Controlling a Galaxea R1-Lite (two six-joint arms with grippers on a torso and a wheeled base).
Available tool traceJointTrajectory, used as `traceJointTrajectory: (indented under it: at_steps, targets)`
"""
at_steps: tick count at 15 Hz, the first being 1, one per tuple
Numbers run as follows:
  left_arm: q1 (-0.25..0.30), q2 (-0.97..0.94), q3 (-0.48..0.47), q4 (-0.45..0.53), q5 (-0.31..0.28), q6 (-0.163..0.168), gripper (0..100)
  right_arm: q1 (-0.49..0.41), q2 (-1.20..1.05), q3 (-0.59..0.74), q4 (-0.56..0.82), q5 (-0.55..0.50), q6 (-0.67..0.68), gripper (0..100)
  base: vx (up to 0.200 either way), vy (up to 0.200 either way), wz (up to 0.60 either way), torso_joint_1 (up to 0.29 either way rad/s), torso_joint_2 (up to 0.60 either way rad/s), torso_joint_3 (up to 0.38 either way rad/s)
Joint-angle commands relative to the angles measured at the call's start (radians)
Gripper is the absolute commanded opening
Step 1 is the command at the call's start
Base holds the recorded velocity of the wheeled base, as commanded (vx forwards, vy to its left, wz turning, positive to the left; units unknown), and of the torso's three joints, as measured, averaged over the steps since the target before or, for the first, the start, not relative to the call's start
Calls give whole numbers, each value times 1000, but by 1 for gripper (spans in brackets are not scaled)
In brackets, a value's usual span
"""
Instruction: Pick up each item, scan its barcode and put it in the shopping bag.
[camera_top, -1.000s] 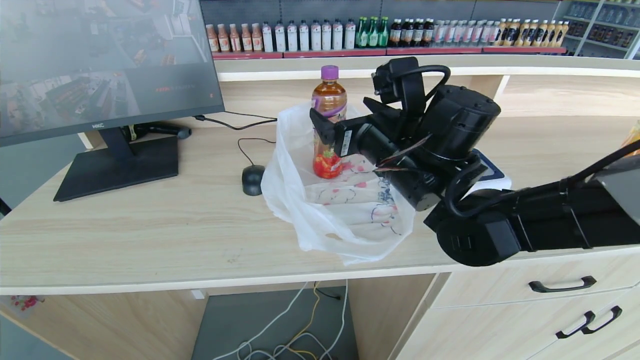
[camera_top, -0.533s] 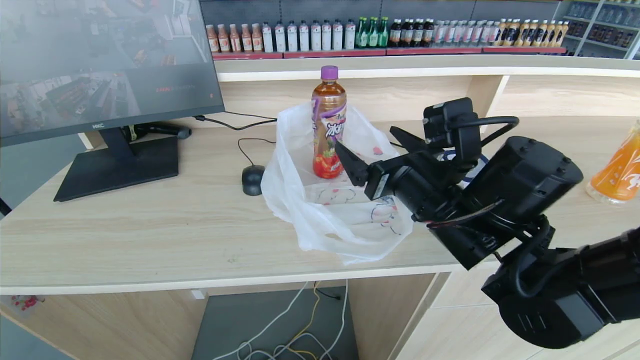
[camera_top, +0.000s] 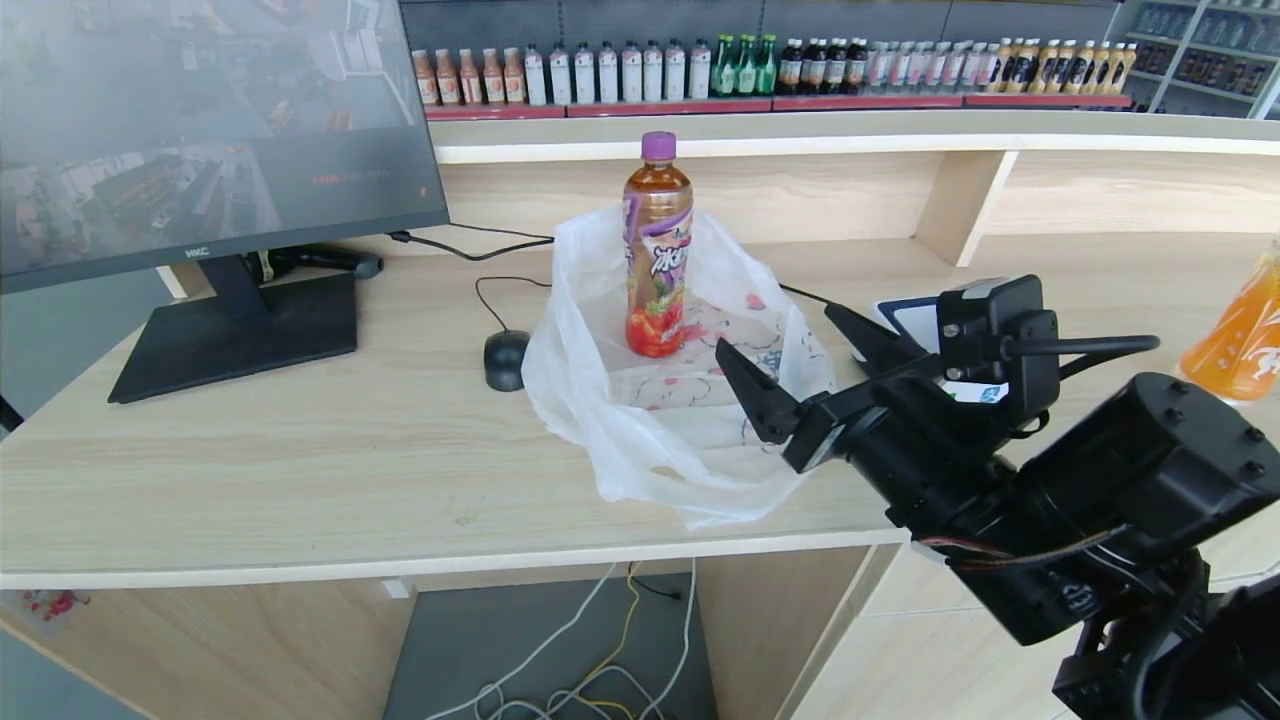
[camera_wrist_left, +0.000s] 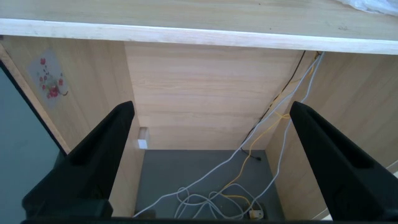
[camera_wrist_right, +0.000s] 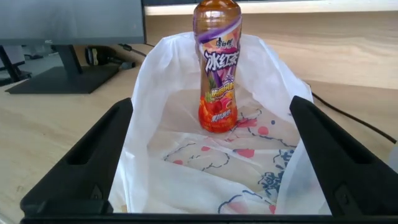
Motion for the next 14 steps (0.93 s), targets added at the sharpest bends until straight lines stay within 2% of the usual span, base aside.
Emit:
traceJointTrajectory:
  at_steps: [1, 2, 6, 14]
  targets:
    - [0, 0, 0, 0, 0, 1, 100, 10, -8, 4, -1, 0, -1, 100, 0, 0, 0, 0, 0, 0]
    - [0, 0, 0, 0, 0, -1, 100, 13, -7, 3, -1, 0, -1, 100, 0, 0, 0, 0, 0, 0]
    - [0, 0, 0, 0, 0, 1, 100, 19, 1, -17, -1, 0, 4, 100, -200, 0, 0, 11, 5, -1]
    - [0, 0, 0, 0, 0, 1, 100, 18, -2, -17, -1, -1, 19, 100, 0, 0, 0, 0, 0, 0]
